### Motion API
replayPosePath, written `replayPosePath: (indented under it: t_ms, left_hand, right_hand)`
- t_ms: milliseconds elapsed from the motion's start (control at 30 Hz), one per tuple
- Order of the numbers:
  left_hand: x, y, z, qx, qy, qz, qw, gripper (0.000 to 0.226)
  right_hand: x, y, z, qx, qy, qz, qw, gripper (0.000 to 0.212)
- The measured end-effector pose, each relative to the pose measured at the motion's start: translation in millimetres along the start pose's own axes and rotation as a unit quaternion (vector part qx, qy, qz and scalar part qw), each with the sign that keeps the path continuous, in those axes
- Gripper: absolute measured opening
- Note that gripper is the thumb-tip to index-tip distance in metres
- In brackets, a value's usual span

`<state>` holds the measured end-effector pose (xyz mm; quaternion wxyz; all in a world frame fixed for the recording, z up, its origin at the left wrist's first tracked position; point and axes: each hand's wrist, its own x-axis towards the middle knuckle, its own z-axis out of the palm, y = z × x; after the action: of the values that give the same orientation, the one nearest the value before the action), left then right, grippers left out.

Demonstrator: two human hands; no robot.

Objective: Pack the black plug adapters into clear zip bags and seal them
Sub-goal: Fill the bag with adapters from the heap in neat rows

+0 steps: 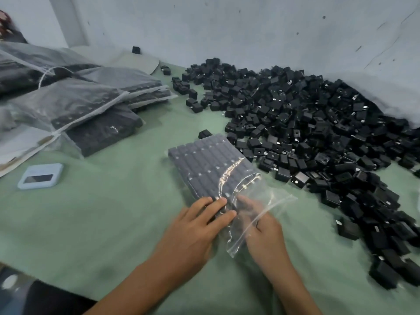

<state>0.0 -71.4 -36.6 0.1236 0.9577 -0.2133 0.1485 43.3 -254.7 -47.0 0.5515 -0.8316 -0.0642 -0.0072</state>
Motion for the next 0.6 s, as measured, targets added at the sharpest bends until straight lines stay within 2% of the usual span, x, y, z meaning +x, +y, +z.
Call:
replayPosePath:
  t_ms: [167, 400, 600]
  left_hand:
    - [1.5, 2.1, -4.2, 0.005, -0.015, 0.006, 1.0, 0.065]
    - [11.1, 2.2, -12.4, -0.003, -0.028, 0.017, 0.999, 0.061]
    - [18.4, 7.3, -6.9, 0.025, -0.017, 0.014, 0.999, 0.064]
  right_hand:
    - [1.3, 5.5, -1.4, 0.007, 0.006, -0.032, 0.999, 0.031]
    - [7.1, 2.1, -1.6, 0.017, -0.01, -0.024, 1.0, 0.021]
    - [7.9, 1.3, -5.5, -0.02, -0.024, 0.022, 0.999, 0.025]
